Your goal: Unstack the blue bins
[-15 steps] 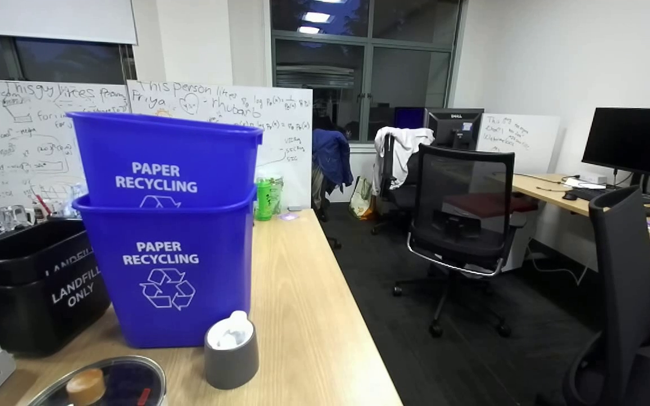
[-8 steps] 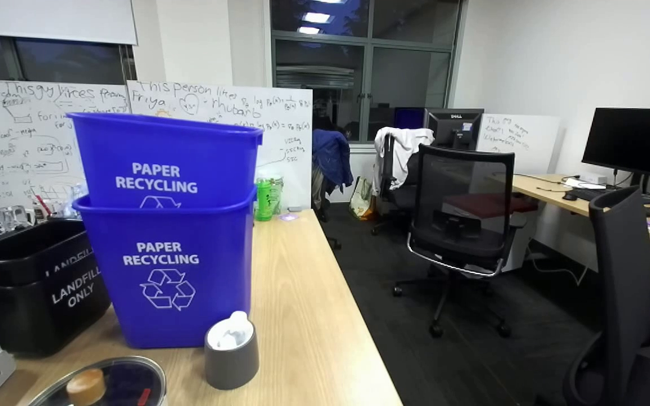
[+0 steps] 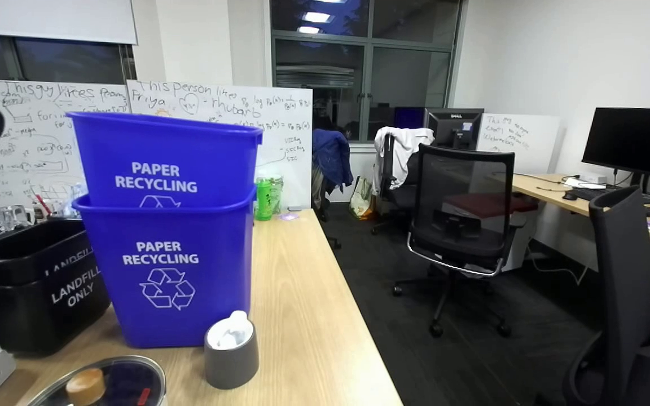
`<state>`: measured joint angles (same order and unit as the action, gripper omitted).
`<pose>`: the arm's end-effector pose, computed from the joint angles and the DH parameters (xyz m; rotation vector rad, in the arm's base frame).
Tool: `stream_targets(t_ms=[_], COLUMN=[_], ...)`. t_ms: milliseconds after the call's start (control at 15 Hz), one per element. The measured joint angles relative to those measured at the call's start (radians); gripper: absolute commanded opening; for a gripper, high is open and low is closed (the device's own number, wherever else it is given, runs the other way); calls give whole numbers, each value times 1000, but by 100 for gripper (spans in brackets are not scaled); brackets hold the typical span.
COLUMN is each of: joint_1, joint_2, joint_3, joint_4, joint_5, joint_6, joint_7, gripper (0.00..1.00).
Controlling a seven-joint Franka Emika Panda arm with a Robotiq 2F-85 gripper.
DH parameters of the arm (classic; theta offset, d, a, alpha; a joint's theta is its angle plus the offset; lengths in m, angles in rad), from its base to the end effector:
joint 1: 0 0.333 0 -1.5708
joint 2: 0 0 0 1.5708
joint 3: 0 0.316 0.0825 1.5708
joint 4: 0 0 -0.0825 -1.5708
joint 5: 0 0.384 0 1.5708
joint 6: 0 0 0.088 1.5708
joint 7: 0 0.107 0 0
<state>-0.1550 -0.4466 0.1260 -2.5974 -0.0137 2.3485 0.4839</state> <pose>0.4118 -0.0123 0.4232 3.0040 -0.7850 0.3175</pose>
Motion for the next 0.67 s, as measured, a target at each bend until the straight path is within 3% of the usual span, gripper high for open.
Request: stream_targets(t_ms=[667], joint_1=[13], joint_2=[12], joint_3=[-1], joint_4=[43], joint_5=[9], joint_6=[41], joint_7=[31], gripper=[100])
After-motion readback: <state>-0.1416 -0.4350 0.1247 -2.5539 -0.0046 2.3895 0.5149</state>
